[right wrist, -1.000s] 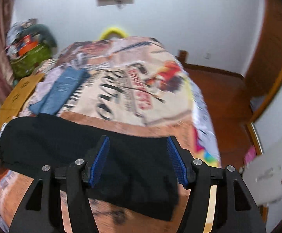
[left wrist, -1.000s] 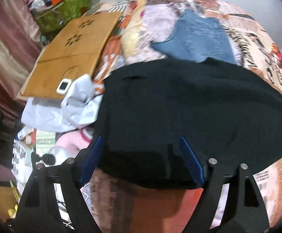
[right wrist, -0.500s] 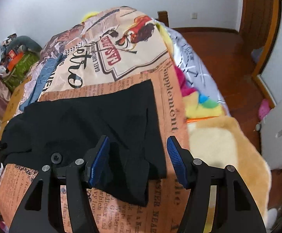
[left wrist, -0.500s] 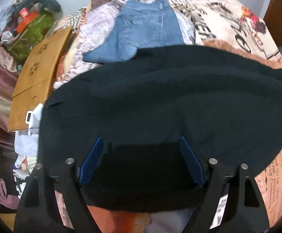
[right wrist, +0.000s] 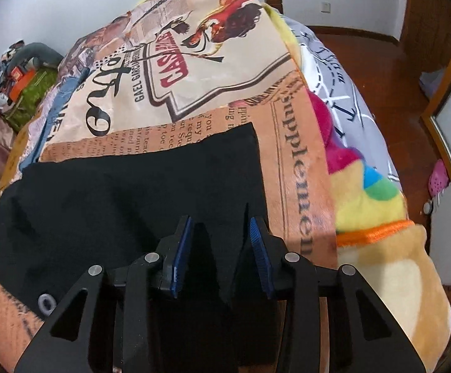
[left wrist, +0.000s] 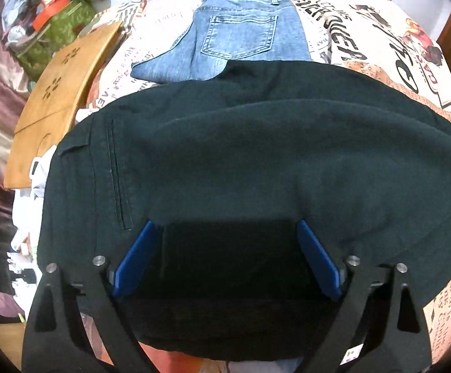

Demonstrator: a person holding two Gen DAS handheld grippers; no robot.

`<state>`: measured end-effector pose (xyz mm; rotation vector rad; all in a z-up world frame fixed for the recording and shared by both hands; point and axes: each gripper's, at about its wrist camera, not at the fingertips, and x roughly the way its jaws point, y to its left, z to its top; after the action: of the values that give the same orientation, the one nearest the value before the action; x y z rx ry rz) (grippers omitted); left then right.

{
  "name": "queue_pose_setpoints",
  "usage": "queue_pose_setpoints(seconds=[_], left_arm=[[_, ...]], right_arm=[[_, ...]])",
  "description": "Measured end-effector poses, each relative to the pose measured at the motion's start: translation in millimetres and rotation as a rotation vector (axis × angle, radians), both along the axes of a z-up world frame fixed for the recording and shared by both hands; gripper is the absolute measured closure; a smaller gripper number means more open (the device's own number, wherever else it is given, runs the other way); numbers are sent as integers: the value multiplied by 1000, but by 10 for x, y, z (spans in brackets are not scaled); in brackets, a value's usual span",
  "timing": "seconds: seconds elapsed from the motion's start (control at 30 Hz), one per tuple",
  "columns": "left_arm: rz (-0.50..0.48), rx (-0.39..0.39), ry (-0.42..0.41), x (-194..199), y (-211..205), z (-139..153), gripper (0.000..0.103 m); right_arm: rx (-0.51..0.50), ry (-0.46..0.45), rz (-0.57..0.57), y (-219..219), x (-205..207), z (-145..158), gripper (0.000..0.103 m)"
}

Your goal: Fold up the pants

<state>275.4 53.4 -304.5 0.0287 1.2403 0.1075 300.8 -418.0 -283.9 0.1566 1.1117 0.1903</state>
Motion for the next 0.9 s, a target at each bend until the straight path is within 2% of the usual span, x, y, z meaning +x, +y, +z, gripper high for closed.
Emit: queue_pose_setpoints(seconds=[0.13,0.2,0.3,0.53,0.63,0.73,0.9], left_arm=[[6,0,-6,0,-8,-10,10],[7,2,-8,-3,-13,-7,10],[8,-5,-6,-3,-1,-8,10],[12,-14,-4,-8,16,-6,10],[13,-16,-3,-8,16,-7,10],[11,-20,-4,-14,27,11,10],[0,10,-19,-72,83,89,10]], right_arm=[[-55,-22,24,69,15,-31,70],[-101,-33,25,93,-4,-36,87],[-96,-35,13,59,-33,31,95],[-124,-167,-27,-90,-17,461,97],[-151,-198,-25,-70,86,552,97],[-216,-188,-12,27,251,467,97],[-282,-90,-30,116,468,146,96]])
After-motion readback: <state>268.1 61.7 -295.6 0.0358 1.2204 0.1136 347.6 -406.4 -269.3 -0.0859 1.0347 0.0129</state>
